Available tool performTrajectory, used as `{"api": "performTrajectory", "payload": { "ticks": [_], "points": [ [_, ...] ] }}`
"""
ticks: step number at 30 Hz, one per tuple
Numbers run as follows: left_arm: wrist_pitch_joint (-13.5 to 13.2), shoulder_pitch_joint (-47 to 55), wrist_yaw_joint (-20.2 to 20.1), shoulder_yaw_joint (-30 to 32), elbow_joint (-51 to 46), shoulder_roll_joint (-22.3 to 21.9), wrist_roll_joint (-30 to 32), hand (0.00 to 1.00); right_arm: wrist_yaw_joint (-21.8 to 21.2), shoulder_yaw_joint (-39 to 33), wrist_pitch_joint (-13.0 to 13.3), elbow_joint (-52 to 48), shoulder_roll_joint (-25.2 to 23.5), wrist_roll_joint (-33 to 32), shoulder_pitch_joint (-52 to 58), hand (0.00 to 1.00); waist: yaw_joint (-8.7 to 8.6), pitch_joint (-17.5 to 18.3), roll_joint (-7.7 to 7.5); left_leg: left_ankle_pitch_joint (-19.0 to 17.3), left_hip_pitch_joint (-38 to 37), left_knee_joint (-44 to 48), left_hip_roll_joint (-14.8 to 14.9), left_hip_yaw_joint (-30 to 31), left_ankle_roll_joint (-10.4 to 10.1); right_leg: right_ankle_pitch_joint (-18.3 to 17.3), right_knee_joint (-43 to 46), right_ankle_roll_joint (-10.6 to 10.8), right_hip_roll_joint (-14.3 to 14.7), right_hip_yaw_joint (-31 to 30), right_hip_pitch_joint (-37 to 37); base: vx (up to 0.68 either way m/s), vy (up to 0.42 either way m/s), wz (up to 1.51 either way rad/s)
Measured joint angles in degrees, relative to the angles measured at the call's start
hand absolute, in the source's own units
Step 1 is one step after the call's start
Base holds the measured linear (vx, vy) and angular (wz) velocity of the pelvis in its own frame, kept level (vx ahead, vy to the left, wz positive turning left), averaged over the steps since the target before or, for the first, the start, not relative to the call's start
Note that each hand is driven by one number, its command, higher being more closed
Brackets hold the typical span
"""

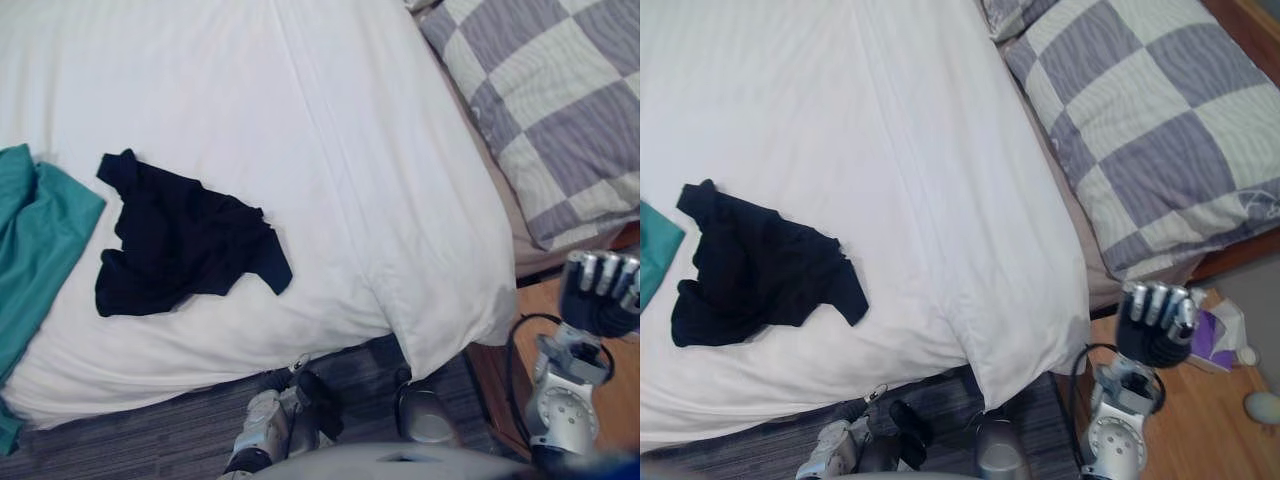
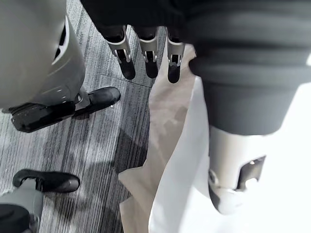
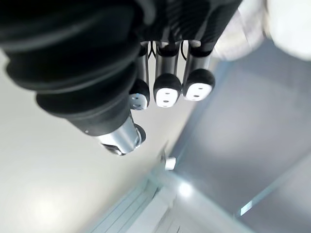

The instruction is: Tidy the bed and pick cloth on bed and put in laundry

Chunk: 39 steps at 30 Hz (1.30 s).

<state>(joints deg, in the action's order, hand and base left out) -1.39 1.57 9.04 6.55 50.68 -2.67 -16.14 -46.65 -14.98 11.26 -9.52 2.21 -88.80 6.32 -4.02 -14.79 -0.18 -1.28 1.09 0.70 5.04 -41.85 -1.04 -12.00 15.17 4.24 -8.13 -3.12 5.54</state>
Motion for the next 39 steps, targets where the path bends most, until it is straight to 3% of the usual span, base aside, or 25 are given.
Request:
{"api": "performTrajectory", "payload": {
  "ticks": [4,9,14,17,20,29,32,34,36,39],
  "points": [
    [-0.2,0.0,-1.5,-2.4,0.0,1.3,0.0,0.0,5.8,-0.1,4.6,0.0,1.0,-0.5,-7.5,1.0,1.36,-0.3,1.28,-0.3,1.7,0.5,-1.4,2.1,0.5,-2.2,2.3,-0.1,-1.8,2.5,1.3,-0.05,0.014,0.28],
    [-0.6,-2.6,-1.6,-4.3,0.0,1.7,-0.2,0.0,14.4,0.5,10.9,2.0,6.2,-1.3,-19.9,1.0,2.0,-4.2,5.19,2.1,10.9,0.4,-1.7,3.6,2.3,-2.7,3.8,-0.4,-2.1,3.4,10.2,-0.14,-0.028,0.27],
    [-0.9,-6.5,-1.1,-4.4,0.0,2.3,-0.2,0.0,18.7,0.3,13.3,6.0,9.2,-4.7,-29.5,1.0,2.93,-8.9,6.93,4.8,19.0,0.3,-0.8,4.0,3.0,-2.0,7.1,-1.3,-1.1,3.3,19.9,-0.12,-0.065,0.11],
    [-1.4,-10.1,0.2,-4.4,-0.5,2.2,-0.9,0.0,20.5,-0.6,14.1,9.1,9.9,-5.0,-36.1,1.0,3.32,-13.7,7.55,5.9,22.8,0.4,-0.3,3.3,3.4,-1.7,9.5,-1.7,-0.6,2.5,25.2,-0.07,-0.039,-0.01],
    [-1.8,-11.8,1.6,-4.4,-1.0,2.0,-4.0,0.0,19.3,0.6,14.3,10.0,9.4,-5.0,-39.6,1.0,3.36,-14.5,7.77,6.7,26.5,0.4,-0.1,2.2,3.4,-1.6,11.0,-1.9,-0.1,0.8,30.4,-0.02,-0.039,-0.14],
    [-1.6,-14.0,4.6,-3.5,-1.0,-0.8,-5.8,0.0,16.8,4.3,14.6,12.8,6.6,-5.2,-40.2,1.0,1.63,-14.6,7.68,9.1,26.1,-0.7,0.4,1.7,0.4,-0.4,10.0,-2.6,0.8,-0.4,31.0,-0.01,-0.042,-0.11],
    [-0.2,-14.4,5.7,-1.4,-1.0,-1.4,-8.1,0.0,15.5,4.3,14.1,14.1,5.5,-4.6,-37.0,1.0,0.71,-14.4,7.41,9.3,25.9,-0.7,0.9,1.7,0.0,1.1,7.4,-2.6,1.4,-0.9,30.0,-0.01,0.008,-0.17],
    [-0.1,-14.4,7.1,1.0,-0.9,-1.5,-9.3,0.0,12.6,2.9,13.3,15.4,5.2,-4.8,-30.8,1.0,0.15,-13.9,6.41,9.3,25.7,-0.5,1.1,1.6,0.0,1.8,6.5,-2.5,1.5,-1.2,29.7,-0.01,0.017,-0.11],
    [0.1,-14.5,7.5,2.3,-0.9,-1.5,-10.3,0.0,10.5,-0.7,12.2,18.2,4.8,-5.2,-25.3,1.0,-0.53,-13.7,5.94,9.3,25.4,-0.6,1.1,1.5,0.0,2.3,5.7,-2.4,1.5,-1.2,29.0,-0.01,0.02,-0.1],
    [1.1,-15.1,7.8,3.3,-0.9,-1.5,-12.0,0.0,13.3,-4.2,9.6,35.9,4.9,-7.8,-18.2,1.0,-1.13,-13.4,5.37,9.1,24.5,-0.6,1.0,1.2,-0.2,2.6,5.4,-2.2,1.5,-1.6,28.5,-0.02,0.005,-0.16]
  ]
}}
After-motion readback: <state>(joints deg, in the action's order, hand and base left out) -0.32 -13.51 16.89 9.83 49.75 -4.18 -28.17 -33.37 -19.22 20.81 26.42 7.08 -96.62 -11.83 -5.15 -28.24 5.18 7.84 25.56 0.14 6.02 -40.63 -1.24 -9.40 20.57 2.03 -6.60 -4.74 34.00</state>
